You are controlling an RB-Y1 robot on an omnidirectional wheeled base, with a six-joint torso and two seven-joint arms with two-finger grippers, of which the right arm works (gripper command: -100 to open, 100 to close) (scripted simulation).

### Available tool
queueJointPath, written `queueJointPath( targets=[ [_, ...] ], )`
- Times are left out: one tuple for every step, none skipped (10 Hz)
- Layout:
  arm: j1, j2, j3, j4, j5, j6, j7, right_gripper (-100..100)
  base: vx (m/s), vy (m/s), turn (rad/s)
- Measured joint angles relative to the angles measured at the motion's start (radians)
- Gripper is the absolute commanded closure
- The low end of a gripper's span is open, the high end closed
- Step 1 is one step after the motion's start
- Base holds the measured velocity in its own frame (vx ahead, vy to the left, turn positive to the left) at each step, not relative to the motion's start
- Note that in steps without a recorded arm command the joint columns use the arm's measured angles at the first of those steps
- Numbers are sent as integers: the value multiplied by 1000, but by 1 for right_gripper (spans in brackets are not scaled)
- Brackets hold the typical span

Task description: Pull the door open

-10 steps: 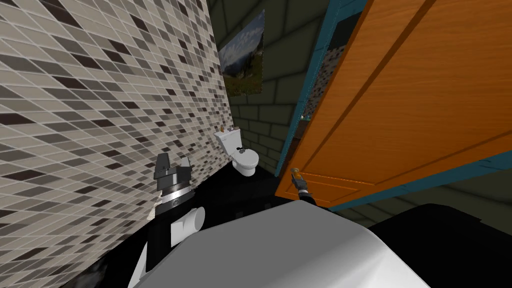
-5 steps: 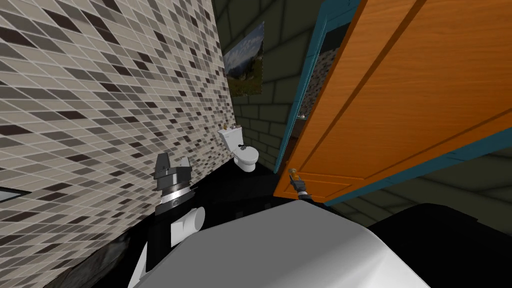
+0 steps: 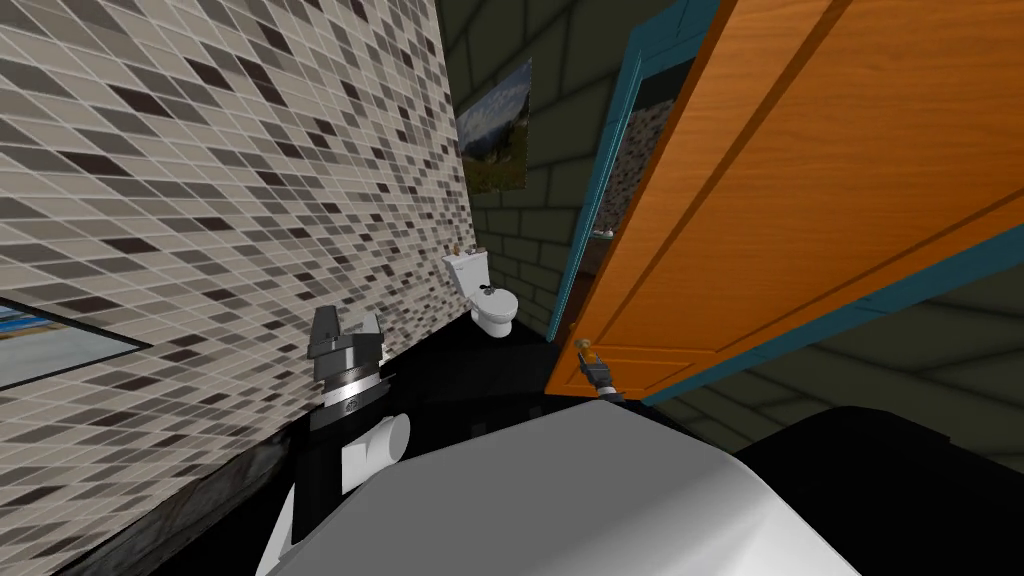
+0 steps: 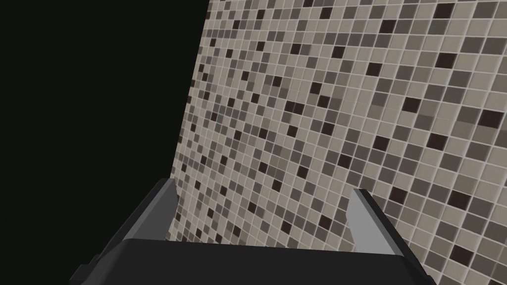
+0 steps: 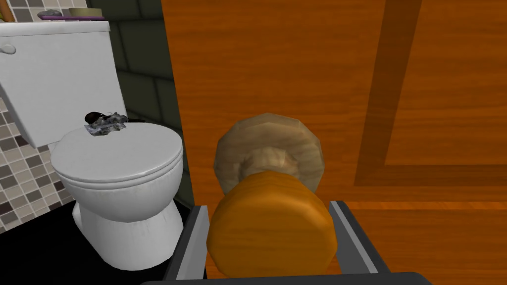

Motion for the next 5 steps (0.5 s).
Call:
queueJointPath(
  targets=[
    [9, -9, 11, -5, 6, -9, -7, 100, -222, -46, 93],
    [12, -15, 24, 1, 13, -24, -18, 100, -262, -52, 129],
    [17, -24, 39, 7, 22, -42, -32, 100, -258, -29, 103],
    [31, -36, 51, -3, 28, -52, -41, 100, -112, -3, 19],
    [36, -35, 57, -3, 31, -52, -42, 100, -126, -14, 114]
  ],
)
